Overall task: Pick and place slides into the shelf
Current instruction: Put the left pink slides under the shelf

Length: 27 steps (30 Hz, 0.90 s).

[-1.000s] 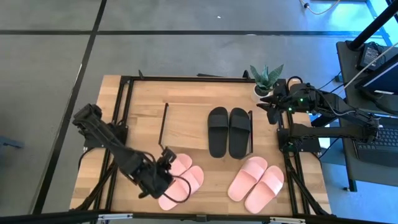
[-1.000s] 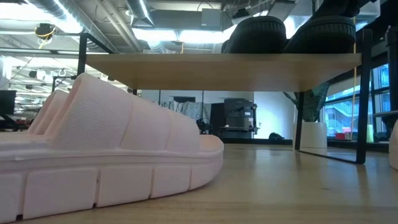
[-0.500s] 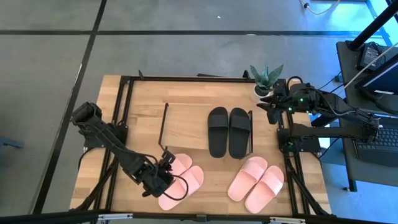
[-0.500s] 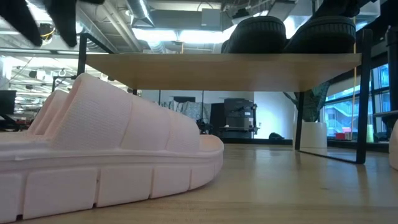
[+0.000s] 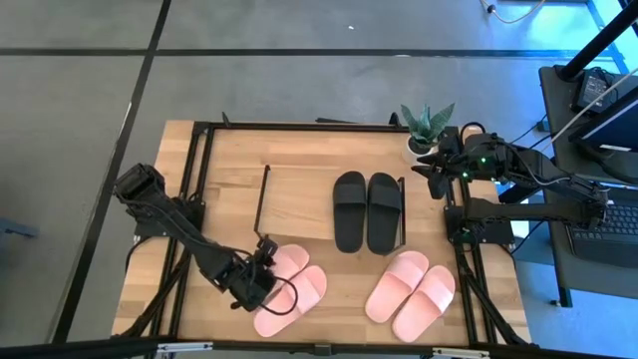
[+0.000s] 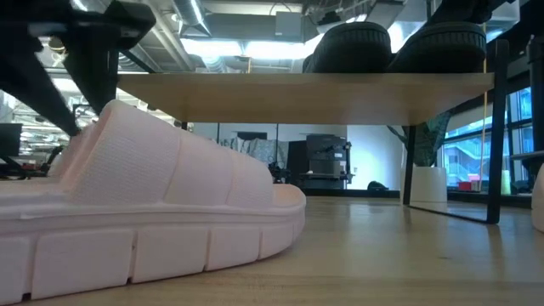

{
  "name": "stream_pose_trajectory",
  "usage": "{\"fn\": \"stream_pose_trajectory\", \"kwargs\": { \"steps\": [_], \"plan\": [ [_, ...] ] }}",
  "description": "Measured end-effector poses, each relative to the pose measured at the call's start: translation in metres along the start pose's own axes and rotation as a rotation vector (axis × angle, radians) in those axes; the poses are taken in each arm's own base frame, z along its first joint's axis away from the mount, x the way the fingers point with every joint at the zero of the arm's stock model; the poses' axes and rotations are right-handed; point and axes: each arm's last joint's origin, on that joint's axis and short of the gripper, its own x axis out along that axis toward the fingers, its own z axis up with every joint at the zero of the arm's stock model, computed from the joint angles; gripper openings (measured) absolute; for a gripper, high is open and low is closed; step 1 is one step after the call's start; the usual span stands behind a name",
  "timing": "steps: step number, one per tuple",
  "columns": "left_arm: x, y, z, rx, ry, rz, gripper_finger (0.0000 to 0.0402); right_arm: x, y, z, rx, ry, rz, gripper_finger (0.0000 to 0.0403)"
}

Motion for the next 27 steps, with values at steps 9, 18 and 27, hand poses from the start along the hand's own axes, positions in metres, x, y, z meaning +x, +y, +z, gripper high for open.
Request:
{"fn": "stream_pose_trajectory", "kwargs": {
  "steps": [9, 18, 27],
  "plan": [
    [0.015, -0.004, -0.008, -0.033, -0.036, -0.008, 0.0119, 0.0, 0.0, 0.0, 0.0, 0.0, 0.0, 0.0159],
    [0.016, -0.005, -0.005, -0.059, -0.084, -0.012, 0.0119, 0.0, 0.0, 0.0, -0.001, 0.0, 0.0, 0.0159],
    [0.017, -0.003, -0.005, -0.064, -0.081, -0.003, 0.0119, 0.0, 0.0, 0.0, -0.003, 0.001, 0.0, 0.0159]
  ]
}}
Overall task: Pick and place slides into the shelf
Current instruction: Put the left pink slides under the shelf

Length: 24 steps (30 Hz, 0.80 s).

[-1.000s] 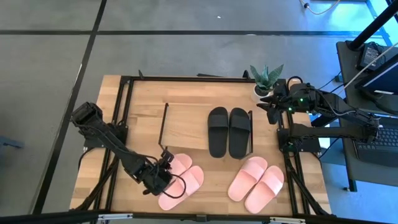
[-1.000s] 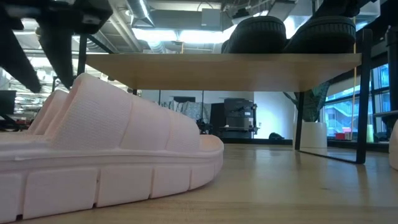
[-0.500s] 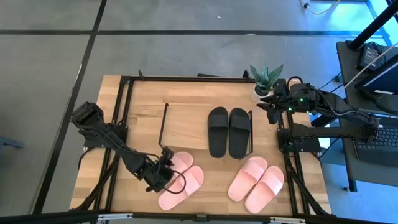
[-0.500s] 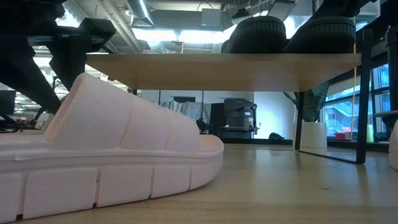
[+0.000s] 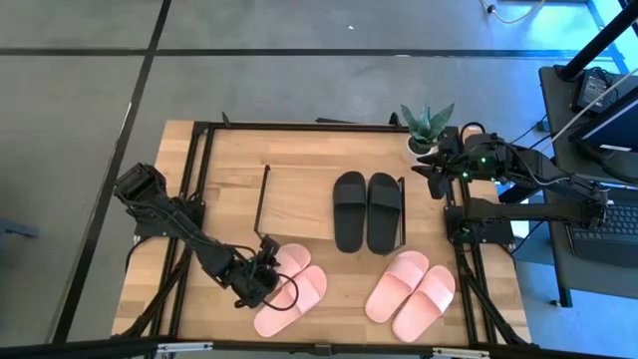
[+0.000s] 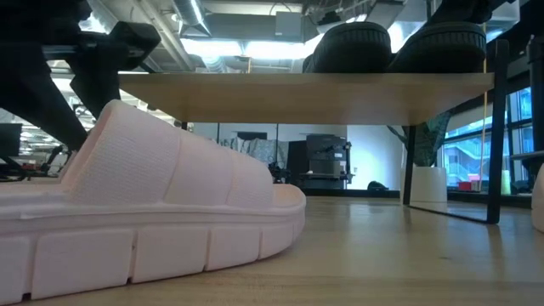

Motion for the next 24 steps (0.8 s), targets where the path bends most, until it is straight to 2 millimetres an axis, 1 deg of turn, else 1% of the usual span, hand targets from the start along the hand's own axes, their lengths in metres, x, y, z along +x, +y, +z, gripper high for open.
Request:
{"fn": "stream_pose_trajectory", "kwargs": {
  "steps": [4, 7, 10, 14, 16, 21, 24],
  "plan": [
    [0.002, 0.001, 0.0, -0.002, 0.006, 0.018, 0.0119, 0.0, 0.0, 0.0, 0.0, 0.0, 0.0, 0.0159],
    [0.007, -0.001, 0.0, -0.045, 0.005, 0.038, 0.0108, 0.0, 0.0, 0.0, -0.002, 0.001, 0.0, 0.0159],
    [0.012, -0.003, 0.002, -0.093, -0.003, 0.044, 0.0082, 0.0, 0.0, 0.0, -0.005, 0.001, -0.001, 0.0159],
    [0.013, -0.003, 0.002, -0.154, -0.007, 0.064, 0.0025, 0.0, 0.0, 0.0, -0.005, 0.002, -0.001, 0.0159],
    [0.013, -0.003, 0.002, -0.217, -0.01, 0.067, 0.001, 0.0, 0.0, 0.0, -0.009, 0.002, 0.0, 0.0159],
    [0.013, -0.002, 0.002, -0.449, -0.027, 0.104, 0.0006, 0.0, 0.0, 0.0, -0.029, 0.002, -0.001, 0.0159],
    [0.013, -0.001, 0.001, -0.546, -0.041, 0.152, 0.0005, 0.0, 0.0, 0.0, -0.03, 0.001, -0.003, 0.0159]
  ]
}}
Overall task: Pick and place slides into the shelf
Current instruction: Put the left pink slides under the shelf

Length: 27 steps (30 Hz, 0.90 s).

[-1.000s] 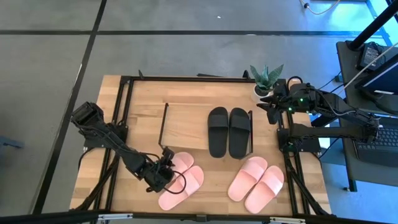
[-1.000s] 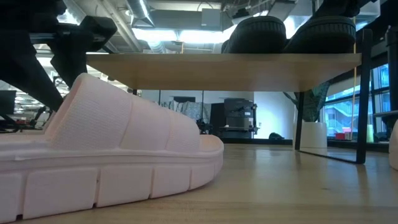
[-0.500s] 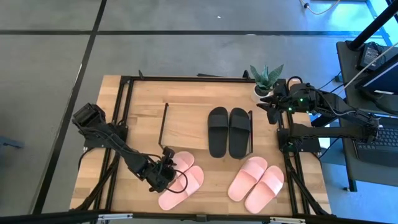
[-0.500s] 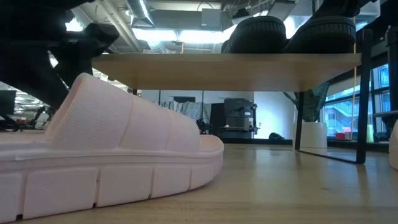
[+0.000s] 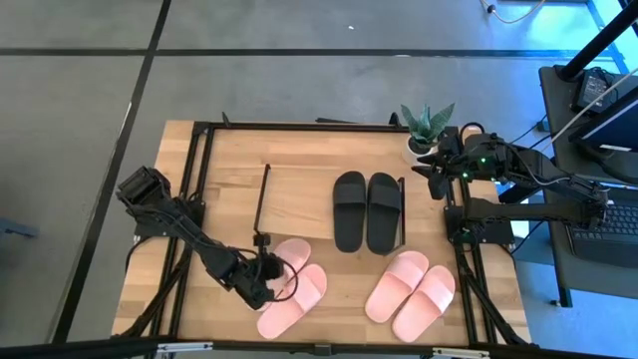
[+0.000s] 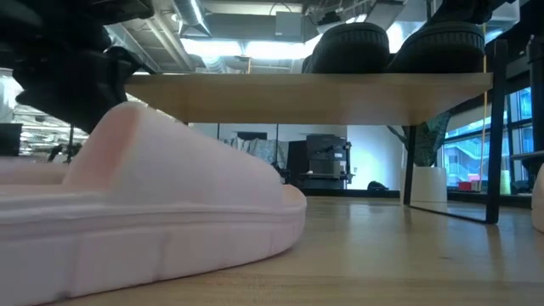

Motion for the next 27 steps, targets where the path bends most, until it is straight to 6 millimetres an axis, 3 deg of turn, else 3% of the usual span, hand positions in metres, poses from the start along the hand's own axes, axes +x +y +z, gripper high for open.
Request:
{"fn": "stream_pose_trajectory", "kwargs": {
  "steps": [10, 18, 27],
  "plan": [
    [0.008, 0.013, 0.003, -0.128, 0.005, 0.086, 0.0002, 0.0, 0.0, 0.0, -0.001, -0.002, -0.007, 0.0159],
    [0.008, 0.014, 0.005, -0.133, 0.021, 0.082, 0.0003, 0.0, 0.0, 0.0, -0.004, -0.002, -0.007, 0.0159],
    [0.008, 0.011, 0.006, -0.155, 0.056, 0.0, 0.0049, 0.0, 0.0, 0.0, -0.005, -0.002, -0.007, 0.0159]
  ]
}}
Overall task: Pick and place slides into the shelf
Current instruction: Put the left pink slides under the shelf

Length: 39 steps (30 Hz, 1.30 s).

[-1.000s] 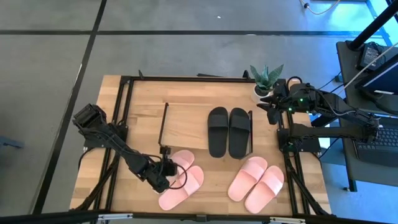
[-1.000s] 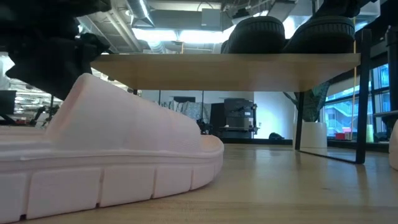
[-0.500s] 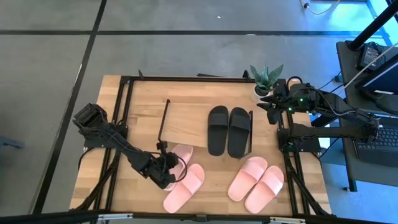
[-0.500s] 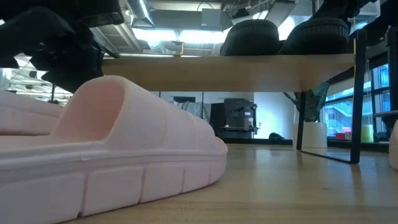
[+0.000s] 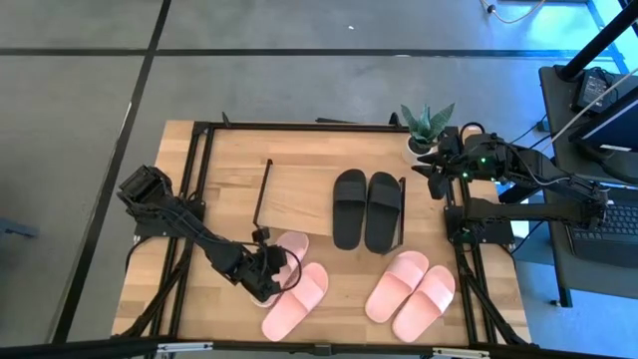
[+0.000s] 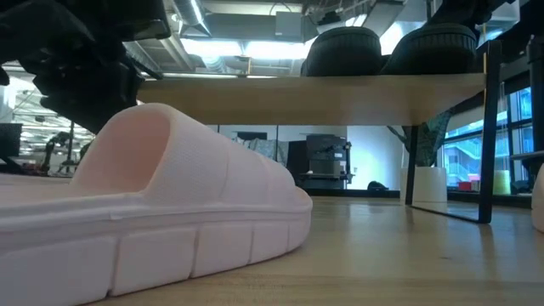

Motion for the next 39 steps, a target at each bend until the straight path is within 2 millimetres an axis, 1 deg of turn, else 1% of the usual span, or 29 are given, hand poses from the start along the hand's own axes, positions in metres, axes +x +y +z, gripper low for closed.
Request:
{"fn": "stream_pose_trajectory", "kwargs": {
  "steps": [8, 13, 18, 22, 35, 39],
  "plan": [
    [-0.0001, -0.0008, 0.0003, -0.004, 0.0, -0.01, 0.0065, 0.0, 0.0, 0.0, 0.0, 0.0, 0.0, 0.0159],
    [-0.0004, -0.0012, 0.0, -0.002, 0.009, -0.022, 0.0066, 0.0, 0.0, 0.0, 0.001, 0.0, 0.0, 0.0159],
    [-0.0056, 0.001, 0.0025, -0.006, 0.007, -0.038, 0.0067, 0.0, 0.0, 0.0, 0.0, 0.0, 0.0, 0.0159],
    [-0.0093, 0.0015, 0.0049, 0.041, 0.005, -0.068, 0.0067, 0.0001, 0.0, 0.0, 0.0, 0.0, 0.0, 0.0159],
    [-0.0096, 0.0017, 0.0049, 0.054, 0.015, -0.08, 0.0068, 0.0001, 0.0001, 0.0, 0.0, 0.0, 0.001, 0.0159],
    [-0.0093, 0.0016, 0.0049, 0.052, 0.032, -0.099, 0.0089, 0.0, 0.0001, 0.0, 0.0, 0.0, 0.001, 0.0159]
  ]
}}
